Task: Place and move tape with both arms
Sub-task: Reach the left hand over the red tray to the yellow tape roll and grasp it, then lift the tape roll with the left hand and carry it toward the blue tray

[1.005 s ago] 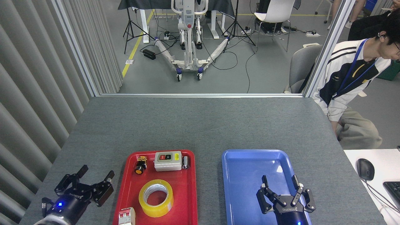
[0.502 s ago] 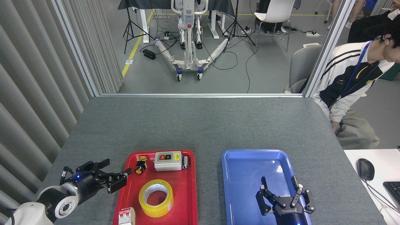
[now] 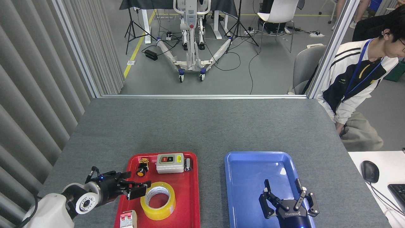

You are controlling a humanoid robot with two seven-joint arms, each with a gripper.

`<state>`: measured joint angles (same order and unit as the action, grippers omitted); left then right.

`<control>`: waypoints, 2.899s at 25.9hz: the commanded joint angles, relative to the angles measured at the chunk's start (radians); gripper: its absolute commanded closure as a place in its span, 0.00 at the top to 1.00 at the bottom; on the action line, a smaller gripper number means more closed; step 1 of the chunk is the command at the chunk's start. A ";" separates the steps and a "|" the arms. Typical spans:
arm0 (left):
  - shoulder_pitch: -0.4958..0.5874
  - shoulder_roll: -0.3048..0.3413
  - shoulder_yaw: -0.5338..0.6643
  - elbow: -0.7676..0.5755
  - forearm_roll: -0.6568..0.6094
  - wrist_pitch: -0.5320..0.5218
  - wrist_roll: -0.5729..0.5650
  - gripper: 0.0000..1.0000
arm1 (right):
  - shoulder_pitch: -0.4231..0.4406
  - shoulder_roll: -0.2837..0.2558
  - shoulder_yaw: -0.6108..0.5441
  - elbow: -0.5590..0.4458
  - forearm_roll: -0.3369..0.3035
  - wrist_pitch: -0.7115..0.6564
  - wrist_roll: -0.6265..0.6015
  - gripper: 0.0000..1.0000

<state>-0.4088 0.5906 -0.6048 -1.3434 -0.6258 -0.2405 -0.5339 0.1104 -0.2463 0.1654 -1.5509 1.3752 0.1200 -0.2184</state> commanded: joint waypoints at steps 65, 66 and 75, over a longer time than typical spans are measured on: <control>-0.047 -0.419 0.211 0.208 0.098 -0.545 0.137 0.00 | 0.025 -0.056 -0.027 -0.040 0.143 -0.780 -0.153 1.00; -0.041 -0.420 0.211 0.214 0.098 -0.545 0.147 0.00 | 0.020 -0.056 -0.024 -0.043 0.143 -0.778 -0.153 1.00; -0.002 -0.426 0.146 0.199 0.097 -0.545 0.155 0.00 | -0.011 -0.034 0.052 -0.060 0.168 -0.726 -0.156 1.00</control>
<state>-0.4198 0.1649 -0.4322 -1.1436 -0.5286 -0.7853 -0.3796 0.1068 -0.2884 0.1924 -1.6071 1.5341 -0.6424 -0.3720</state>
